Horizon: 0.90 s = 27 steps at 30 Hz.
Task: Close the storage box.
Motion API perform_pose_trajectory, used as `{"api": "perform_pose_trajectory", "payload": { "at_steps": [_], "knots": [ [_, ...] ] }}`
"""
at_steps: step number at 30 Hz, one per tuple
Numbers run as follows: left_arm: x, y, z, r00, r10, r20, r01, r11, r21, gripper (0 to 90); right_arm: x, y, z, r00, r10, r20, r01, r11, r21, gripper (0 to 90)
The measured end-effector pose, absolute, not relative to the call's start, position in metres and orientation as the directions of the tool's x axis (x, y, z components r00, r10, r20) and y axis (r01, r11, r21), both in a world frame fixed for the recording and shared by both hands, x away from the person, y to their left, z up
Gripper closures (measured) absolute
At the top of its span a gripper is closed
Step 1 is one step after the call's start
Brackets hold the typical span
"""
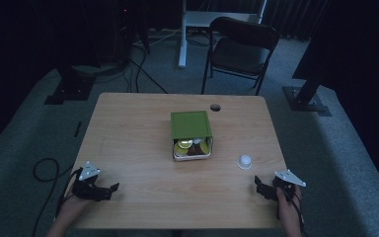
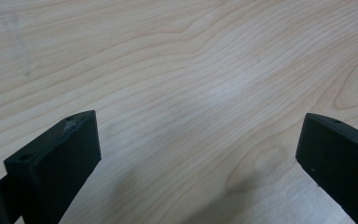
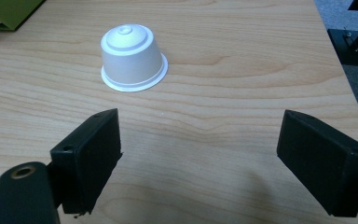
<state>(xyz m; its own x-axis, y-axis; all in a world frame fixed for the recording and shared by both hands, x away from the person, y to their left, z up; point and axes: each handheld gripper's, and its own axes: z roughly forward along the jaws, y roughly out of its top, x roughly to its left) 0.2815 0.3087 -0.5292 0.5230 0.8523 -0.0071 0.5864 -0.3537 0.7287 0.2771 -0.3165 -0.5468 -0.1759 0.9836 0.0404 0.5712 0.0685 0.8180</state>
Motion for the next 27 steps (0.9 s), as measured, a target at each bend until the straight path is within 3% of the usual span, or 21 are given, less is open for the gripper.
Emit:
{"api": "perform_pose_trajectory", "payload": {
  "at_steps": [27],
  "knots": [
    [0.261,0.329,-0.534,0.180,0.979,0.091,0.661,-0.189,0.726,0.0,0.277,-0.317,-0.547,-0.138,0.990,0.042,0.573,0.045,0.819,13.1]
  ]
}}
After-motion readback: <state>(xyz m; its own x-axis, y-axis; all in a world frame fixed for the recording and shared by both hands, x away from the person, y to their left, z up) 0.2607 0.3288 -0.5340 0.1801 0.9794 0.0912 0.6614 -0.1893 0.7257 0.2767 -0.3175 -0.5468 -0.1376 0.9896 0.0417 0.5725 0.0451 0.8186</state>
